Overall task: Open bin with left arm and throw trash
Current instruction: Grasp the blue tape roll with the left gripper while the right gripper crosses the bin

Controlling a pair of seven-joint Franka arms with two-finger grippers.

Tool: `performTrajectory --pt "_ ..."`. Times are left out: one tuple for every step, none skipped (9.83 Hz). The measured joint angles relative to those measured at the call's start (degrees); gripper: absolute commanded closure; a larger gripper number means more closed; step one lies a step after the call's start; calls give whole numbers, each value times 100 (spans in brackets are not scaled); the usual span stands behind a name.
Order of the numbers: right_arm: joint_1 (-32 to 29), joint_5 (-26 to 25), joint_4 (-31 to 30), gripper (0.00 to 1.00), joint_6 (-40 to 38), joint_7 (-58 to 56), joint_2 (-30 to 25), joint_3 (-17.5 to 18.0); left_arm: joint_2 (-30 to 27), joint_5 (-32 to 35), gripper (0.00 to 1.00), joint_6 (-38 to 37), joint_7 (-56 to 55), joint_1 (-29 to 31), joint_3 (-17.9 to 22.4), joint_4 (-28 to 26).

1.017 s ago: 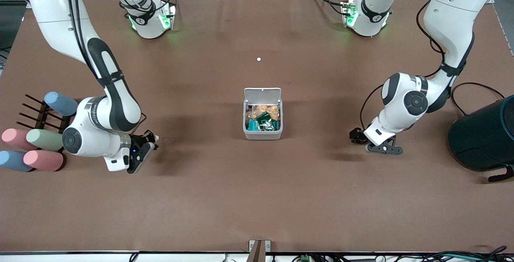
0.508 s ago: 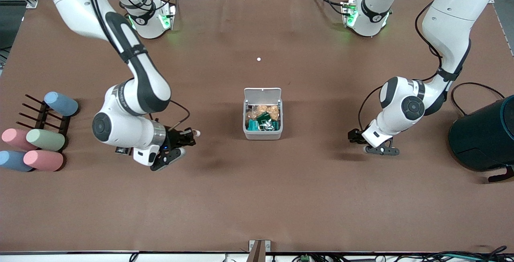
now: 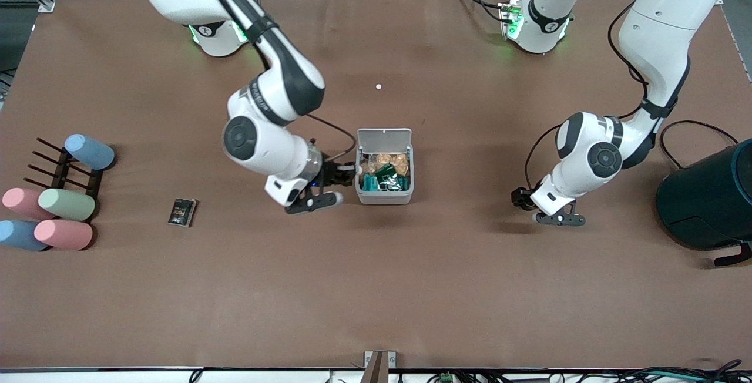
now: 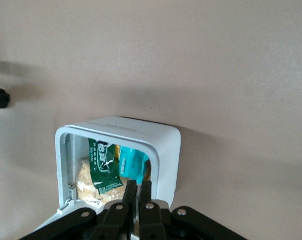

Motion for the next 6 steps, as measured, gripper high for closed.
performTrajectory --pt "110 -454 -1 99 -19 195 10 0 -44 1 95 -42 0 20 0 2" --pt "208 -798 -1 99 -32 318 27 0 -66 1 95 -63 0 13 -18 3" --pt "292 -929 -1 99 -33 367 44 -1 -63 1 94 -68 0 -4 -32 6" --pt "361 -953 -1 99 -34 372 56 -3 -75 1 94 -181 0 -8 -68 73" --pt "434 -968 -2 99 -34 456 68 -3 -141 1 94 -652 0 -7 -143 313" --pt "512 -992 -5 99 -34 562 92 -4 -261 1 94 -1431 -1 -8 -261 732"
